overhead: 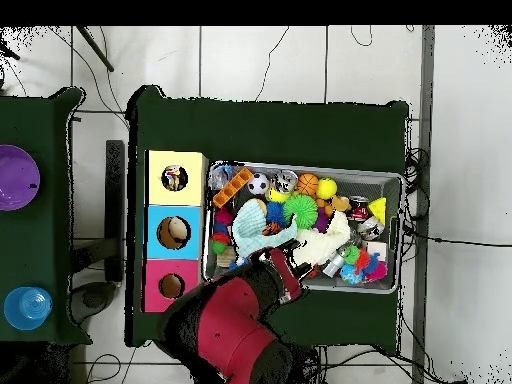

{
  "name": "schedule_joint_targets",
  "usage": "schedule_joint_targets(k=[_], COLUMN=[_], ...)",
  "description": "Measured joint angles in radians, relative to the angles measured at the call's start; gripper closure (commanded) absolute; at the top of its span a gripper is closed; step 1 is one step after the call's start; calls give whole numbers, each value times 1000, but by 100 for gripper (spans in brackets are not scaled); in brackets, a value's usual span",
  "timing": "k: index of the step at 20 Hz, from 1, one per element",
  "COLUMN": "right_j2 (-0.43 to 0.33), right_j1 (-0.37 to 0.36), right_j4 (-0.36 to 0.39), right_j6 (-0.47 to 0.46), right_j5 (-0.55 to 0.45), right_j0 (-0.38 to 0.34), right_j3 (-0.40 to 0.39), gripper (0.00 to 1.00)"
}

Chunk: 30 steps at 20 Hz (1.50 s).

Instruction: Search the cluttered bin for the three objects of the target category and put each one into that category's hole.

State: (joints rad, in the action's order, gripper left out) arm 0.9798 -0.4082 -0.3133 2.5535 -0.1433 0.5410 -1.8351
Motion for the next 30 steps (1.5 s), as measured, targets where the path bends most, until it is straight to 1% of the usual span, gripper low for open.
schedule_joint_targets(k=[5, 8, 9, 12, 17, 21, 22, 24, 26, 27, 30], right_j2=[-42, -85, -112, -155, -272, -348, -381, -433, -460, -506, -564], right_j1=[-28, -51, -64, -82, -115, -129, -133, -138, -139, -140, -139], right_j4=[12, 25, 32, 44, 87, 119, 134, 159, 172, 195, 233], right_j6=[0, 0, 0, 0, 0, 0, 0, 0, 0, 0, 0], right_j5=[0, 0, 0, 0, 0, 0, 0, 0, 0, 1, 1], right_j0=[-4, -17, -31, -59, -158, -225, -253, -295, -317, -355, -406], right_j3=[0, 0, 0, 0, -1, 0, -1, 0, 0, 0, 0], gripper=[0, 0, 0, 0, 0, 0, 0, 0, 0, 0, 0])
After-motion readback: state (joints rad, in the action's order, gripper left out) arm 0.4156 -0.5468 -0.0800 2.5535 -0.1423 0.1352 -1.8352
